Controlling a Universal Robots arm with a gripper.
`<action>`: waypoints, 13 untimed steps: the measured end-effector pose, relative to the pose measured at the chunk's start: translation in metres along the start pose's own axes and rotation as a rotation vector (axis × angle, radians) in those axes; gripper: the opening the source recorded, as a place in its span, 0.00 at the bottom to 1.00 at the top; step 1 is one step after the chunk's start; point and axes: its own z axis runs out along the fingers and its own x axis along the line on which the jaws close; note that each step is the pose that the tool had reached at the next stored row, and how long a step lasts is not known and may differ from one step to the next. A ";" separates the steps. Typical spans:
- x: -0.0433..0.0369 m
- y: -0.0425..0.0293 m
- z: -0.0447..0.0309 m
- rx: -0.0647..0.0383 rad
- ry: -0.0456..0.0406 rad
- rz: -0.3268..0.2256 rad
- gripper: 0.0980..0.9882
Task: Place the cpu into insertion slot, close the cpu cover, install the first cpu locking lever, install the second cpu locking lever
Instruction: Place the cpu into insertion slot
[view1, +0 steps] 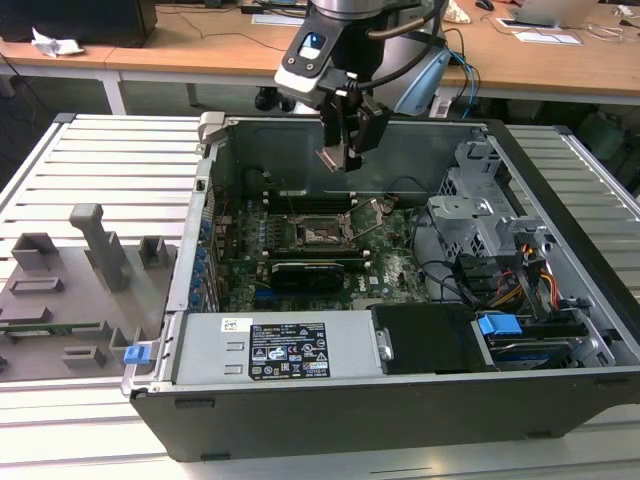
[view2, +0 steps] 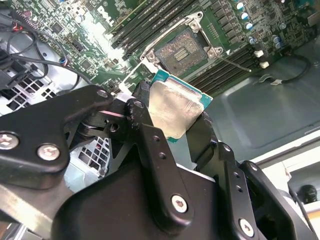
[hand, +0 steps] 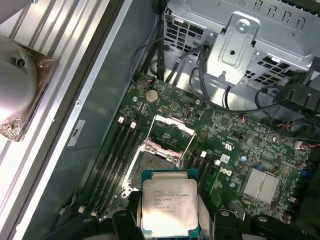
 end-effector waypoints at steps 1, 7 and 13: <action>0.0000 0.0000 0.0004 0.000 -0.0005 0.005 0.49; 0.0000 -0.0001 0.0011 0.000 -0.0019 0.021 0.49; 0.0000 -0.0002 0.0018 -0.001 -0.0027 0.030 0.49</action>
